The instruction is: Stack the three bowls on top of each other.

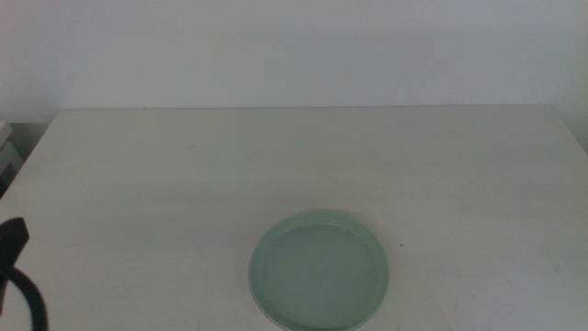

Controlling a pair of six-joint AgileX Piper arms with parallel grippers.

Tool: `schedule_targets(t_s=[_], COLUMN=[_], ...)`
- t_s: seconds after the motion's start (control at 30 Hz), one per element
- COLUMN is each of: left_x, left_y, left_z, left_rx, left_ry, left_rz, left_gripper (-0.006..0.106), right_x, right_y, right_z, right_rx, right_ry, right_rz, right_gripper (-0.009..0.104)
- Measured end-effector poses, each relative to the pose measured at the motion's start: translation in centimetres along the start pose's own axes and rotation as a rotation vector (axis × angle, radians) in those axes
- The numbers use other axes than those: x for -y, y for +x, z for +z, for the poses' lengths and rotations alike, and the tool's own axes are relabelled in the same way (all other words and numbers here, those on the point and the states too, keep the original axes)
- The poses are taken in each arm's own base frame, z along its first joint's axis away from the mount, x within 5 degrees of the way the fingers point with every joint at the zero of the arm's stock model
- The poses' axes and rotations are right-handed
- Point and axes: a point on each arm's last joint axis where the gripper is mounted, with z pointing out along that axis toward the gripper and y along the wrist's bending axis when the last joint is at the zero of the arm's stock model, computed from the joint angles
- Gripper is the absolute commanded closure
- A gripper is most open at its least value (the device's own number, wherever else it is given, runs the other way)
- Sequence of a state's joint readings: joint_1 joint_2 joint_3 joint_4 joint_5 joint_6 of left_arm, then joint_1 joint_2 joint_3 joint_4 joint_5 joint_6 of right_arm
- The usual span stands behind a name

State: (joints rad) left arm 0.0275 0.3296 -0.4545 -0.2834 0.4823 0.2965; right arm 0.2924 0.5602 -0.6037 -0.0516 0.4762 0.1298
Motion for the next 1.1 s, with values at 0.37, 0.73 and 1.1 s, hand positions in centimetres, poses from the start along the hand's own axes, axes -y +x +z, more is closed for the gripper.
schedule_targets(t_s=[0.37,0.73,1.1], left_x=[-0.1,0.0,-0.1], left_y=[5.8,11.8,12.6], left_z=[0.1,0.9,1.2], left_rx=[0.055,0.037,0.023], left_ry=[-0.042,-0.049,-0.053], left_rz=[0.015,0.010,0.007], left_gripper=[-0.004,-0.004,-0.004], right_x=[1.8,2.3,3.0], right_y=[3.9,13.0,16.9], right_z=[-1.3,-1.0,-0.6], right_rx=[0.038,-0.013,0.052], right_ry=[0.150,0.188,0.287], right_rz=[0.053,0.081,0.126], right_gripper=[0.057,0.057,0.057])
